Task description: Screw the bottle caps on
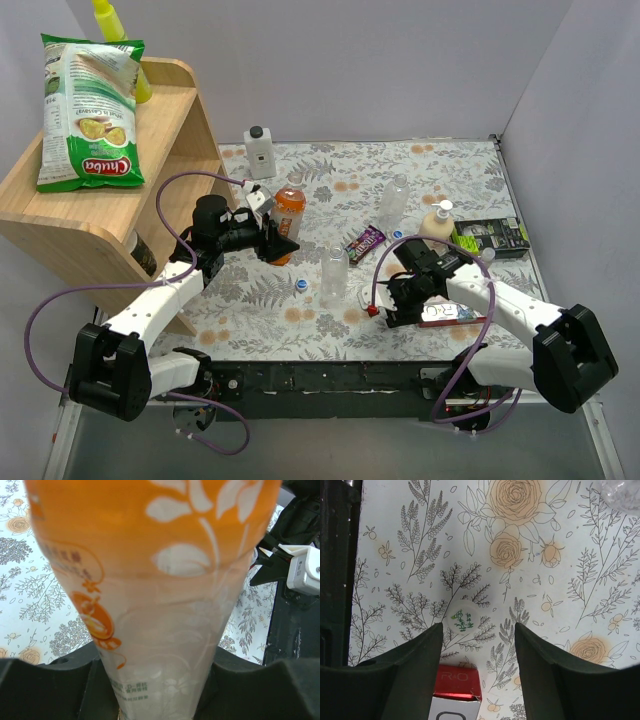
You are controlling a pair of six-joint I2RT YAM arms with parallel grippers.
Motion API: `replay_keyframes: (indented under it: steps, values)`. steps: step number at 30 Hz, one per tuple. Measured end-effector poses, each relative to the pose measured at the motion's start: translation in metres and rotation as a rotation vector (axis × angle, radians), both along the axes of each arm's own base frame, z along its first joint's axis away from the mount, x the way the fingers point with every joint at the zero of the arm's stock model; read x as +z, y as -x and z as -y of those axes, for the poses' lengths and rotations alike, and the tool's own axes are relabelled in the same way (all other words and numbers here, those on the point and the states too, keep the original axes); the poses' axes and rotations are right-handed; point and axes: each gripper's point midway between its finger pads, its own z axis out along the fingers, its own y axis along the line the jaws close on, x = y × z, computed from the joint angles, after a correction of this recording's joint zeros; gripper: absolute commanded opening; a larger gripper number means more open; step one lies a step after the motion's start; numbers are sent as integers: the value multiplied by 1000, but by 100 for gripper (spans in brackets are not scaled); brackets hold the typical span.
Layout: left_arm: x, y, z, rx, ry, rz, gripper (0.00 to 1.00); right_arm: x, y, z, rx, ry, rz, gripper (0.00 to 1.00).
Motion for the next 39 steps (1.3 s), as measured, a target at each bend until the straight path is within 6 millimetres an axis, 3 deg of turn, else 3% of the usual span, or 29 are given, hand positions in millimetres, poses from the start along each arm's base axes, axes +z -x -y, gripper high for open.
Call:
replay_keyframes:
  steps: [12,39]
  values:
    - [-2,-1,-1,8,-8,1,0,-23,13,9,55,63,-15,61]
    - [-5,-2,-2,17,-13,-5,0,-31,14,4,73,67,-10,47]
